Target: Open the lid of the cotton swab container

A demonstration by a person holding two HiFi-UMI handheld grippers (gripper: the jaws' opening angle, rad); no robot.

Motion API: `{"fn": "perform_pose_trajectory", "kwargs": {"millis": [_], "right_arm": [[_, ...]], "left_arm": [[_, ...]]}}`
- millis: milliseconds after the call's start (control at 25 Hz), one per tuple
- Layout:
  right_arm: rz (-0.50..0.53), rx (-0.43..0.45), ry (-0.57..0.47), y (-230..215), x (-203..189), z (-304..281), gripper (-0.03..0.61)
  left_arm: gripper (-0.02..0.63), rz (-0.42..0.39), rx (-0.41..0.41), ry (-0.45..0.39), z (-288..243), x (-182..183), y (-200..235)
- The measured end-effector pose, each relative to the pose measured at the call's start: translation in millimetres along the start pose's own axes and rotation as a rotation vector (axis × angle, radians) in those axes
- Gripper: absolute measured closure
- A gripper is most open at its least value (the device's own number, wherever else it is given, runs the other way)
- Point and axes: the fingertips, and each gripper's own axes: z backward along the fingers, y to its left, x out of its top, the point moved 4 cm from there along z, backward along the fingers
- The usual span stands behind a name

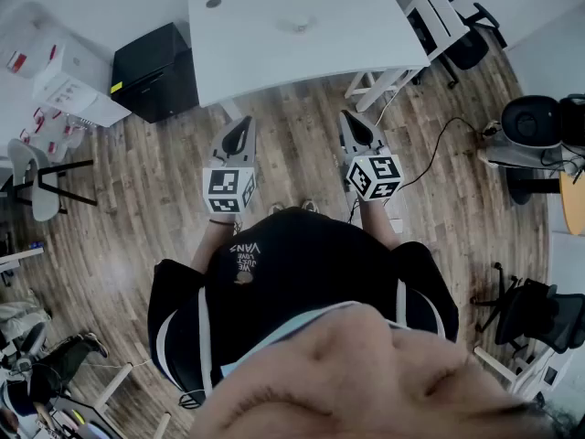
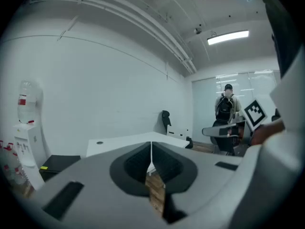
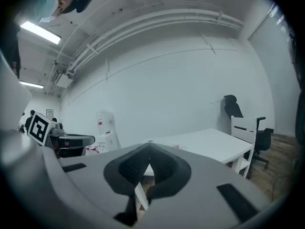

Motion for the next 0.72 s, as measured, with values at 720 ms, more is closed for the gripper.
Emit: {"fn": "perform_pose_trajectory", "kwargs": {"millis": [720], "right_arm": [[-0.009,-0.020,-0.001,1.5,-1.9,-18.4,0.565]], "left_arm": [[0.594,0.023,-0.026,0.035,-16.5,-16.7,19.3]]}}
